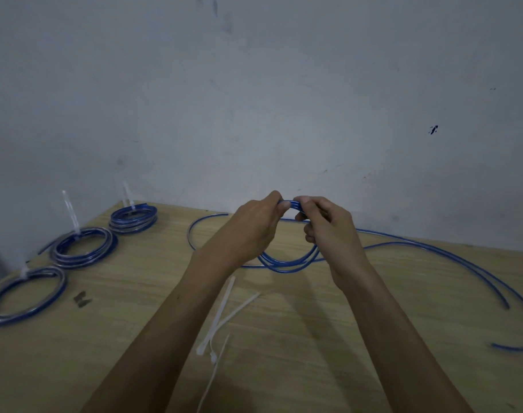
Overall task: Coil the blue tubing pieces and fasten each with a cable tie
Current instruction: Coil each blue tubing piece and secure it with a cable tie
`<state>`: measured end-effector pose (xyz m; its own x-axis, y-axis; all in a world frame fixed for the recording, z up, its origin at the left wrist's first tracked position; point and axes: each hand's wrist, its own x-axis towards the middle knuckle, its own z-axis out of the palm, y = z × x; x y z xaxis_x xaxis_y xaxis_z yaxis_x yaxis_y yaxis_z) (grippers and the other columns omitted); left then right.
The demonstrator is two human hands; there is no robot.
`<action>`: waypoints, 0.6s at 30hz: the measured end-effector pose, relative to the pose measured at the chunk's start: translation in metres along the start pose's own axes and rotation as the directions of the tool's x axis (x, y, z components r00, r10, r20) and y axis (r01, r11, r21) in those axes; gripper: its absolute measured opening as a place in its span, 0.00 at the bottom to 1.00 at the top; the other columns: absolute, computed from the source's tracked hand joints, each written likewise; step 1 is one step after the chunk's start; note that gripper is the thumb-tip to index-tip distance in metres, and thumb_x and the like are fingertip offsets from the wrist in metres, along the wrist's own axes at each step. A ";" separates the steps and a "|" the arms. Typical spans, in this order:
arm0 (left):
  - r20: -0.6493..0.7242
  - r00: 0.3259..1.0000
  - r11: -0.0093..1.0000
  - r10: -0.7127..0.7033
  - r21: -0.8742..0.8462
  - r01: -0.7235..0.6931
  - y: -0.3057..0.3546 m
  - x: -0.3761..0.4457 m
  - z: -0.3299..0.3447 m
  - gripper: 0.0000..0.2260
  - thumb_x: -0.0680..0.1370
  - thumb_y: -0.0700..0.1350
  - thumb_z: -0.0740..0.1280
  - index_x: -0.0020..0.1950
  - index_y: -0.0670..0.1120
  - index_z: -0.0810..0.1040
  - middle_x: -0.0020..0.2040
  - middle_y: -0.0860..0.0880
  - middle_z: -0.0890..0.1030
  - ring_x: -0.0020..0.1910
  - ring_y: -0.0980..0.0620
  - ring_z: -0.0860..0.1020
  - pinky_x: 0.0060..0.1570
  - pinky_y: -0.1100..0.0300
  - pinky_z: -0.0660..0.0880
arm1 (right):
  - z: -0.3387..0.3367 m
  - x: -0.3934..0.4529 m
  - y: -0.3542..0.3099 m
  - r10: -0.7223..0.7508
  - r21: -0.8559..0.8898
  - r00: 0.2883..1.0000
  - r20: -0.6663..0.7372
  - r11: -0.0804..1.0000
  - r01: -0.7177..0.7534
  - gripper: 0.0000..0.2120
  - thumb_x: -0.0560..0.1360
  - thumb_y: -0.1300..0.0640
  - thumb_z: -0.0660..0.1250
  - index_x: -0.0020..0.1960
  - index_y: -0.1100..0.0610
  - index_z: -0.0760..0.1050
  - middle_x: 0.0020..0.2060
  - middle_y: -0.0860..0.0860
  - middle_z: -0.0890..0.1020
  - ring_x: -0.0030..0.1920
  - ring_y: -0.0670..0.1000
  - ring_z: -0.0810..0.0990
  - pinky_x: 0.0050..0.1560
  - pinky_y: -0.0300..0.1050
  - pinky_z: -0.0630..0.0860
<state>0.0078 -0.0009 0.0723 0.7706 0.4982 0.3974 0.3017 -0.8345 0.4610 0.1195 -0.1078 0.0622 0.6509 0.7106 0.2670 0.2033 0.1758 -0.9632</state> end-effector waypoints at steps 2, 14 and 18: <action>0.003 1.000 1.000 -0.020 0.003 0.020 -0.007 -0.001 -0.006 0.15 0.86 0.52 0.51 0.51 0.44 0.69 0.33 0.46 0.73 0.29 0.49 0.67 0.32 0.54 0.64 | 0.003 -0.002 0.002 -0.035 -0.063 0.999 0.039 0.997 0.037 0.09 0.83 0.53 0.64 0.59 0.52 0.81 0.39 0.48 0.83 0.33 0.43 0.74 0.41 0.41 0.74; -0.013 0.997 0.997 -0.072 0.038 0.072 -0.023 -0.009 -0.012 0.17 0.85 0.57 0.48 0.40 0.53 0.64 0.33 0.47 0.73 0.32 0.49 0.70 0.34 0.53 0.66 | 0.016 -0.007 0.009 -0.062 -0.186 0.987 0.148 0.979 0.089 0.10 0.84 0.55 0.61 0.63 0.51 0.78 0.43 0.49 0.85 0.39 0.44 0.82 0.43 0.39 0.79; -0.011 0.997 0.996 -0.076 0.038 0.077 -0.026 -0.013 -0.013 0.17 0.86 0.56 0.48 0.43 0.49 0.66 0.33 0.46 0.74 0.31 0.48 0.71 0.35 0.50 0.67 | 0.016 -0.007 0.009 -0.072 -0.301 0.981 0.181 0.945 0.125 0.09 0.82 0.51 0.64 0.62 0.48 0.77 0.49 0.46 0.84 0.45 0.44 0.83 0.50 0.44 0.81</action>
<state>-0.0168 0.0176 0.0651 0.7388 0.5632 0.3701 0.3813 -0.8021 0.4596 0.1055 -0.1005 0.0513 0.4915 0.8076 0.3259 0.4940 0.0497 -0.8681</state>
